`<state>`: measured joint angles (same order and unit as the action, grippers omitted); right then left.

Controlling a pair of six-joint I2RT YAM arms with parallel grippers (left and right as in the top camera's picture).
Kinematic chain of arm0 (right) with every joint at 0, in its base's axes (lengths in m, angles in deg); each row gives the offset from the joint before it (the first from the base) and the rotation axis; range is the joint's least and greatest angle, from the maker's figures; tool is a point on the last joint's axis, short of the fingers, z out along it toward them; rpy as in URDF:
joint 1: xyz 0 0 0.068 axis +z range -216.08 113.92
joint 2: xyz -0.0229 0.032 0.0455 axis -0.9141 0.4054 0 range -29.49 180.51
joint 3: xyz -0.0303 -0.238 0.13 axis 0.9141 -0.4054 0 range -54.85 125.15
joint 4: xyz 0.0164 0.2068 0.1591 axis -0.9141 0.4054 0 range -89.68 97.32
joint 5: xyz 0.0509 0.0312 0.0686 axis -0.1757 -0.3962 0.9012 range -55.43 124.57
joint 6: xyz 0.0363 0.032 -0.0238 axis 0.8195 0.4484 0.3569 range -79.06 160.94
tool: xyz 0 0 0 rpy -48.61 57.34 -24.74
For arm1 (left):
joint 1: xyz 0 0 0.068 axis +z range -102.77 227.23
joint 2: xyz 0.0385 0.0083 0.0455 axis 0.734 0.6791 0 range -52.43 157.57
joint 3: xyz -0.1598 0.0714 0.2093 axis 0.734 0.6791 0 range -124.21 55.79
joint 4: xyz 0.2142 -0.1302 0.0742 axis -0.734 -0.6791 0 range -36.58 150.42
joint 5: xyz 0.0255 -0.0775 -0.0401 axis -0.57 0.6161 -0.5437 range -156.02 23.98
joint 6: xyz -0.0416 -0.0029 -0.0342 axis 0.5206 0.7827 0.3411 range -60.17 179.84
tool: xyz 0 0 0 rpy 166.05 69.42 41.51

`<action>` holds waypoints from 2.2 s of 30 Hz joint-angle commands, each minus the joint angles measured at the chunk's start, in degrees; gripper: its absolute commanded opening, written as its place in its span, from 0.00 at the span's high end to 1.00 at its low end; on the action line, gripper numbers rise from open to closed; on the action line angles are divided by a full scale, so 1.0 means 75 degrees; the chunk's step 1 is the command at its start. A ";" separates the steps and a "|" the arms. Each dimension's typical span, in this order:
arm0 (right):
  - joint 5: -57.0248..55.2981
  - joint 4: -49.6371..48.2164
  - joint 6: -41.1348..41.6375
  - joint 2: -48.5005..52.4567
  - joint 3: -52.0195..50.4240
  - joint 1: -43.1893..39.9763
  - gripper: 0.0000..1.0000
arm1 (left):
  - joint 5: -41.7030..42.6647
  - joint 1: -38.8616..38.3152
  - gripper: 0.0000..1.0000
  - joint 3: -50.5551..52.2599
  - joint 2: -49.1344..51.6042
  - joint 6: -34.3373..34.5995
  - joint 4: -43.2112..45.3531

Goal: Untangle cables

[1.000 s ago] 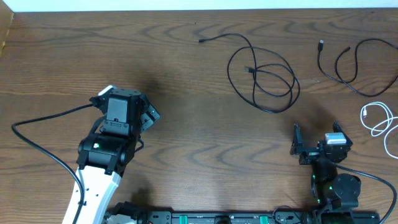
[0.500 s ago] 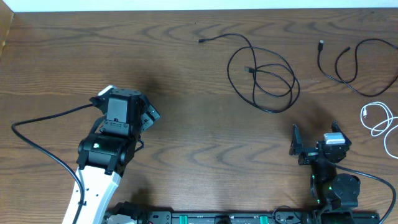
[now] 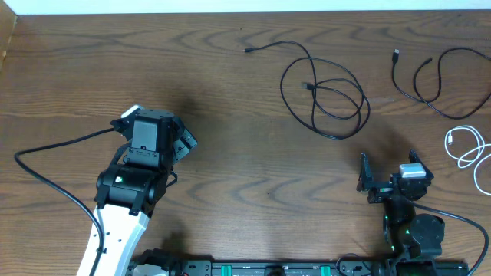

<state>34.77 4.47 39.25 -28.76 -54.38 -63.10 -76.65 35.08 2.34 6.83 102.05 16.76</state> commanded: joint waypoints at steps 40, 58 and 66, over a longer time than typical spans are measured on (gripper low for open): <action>-0.0029 0.0026 0.0050 -0.0061 -0.0020 0.0058 0.01 | 0.0560 0.0699 0.06 0.1871 -0.4709 0.0009 -0.0070; -0.0032 0.0026 0.0050 -0.0061 -0.0020 0.0058 0.01 | 0.1594 0.1218 0.06 0.4205 -0.7207 -0.0079 0.1655; -0.0032 0.0026 0.0050 -0.0061 -0.0020 0.0058 0.01 | 0.1824 0.1227 0.06 0.4704 -0.7781 -0.0551 0.2477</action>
<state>34.75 4.42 39.25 -28.82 -54.38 -63.10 -64.98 43.87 36.30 -49.97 101.72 32.43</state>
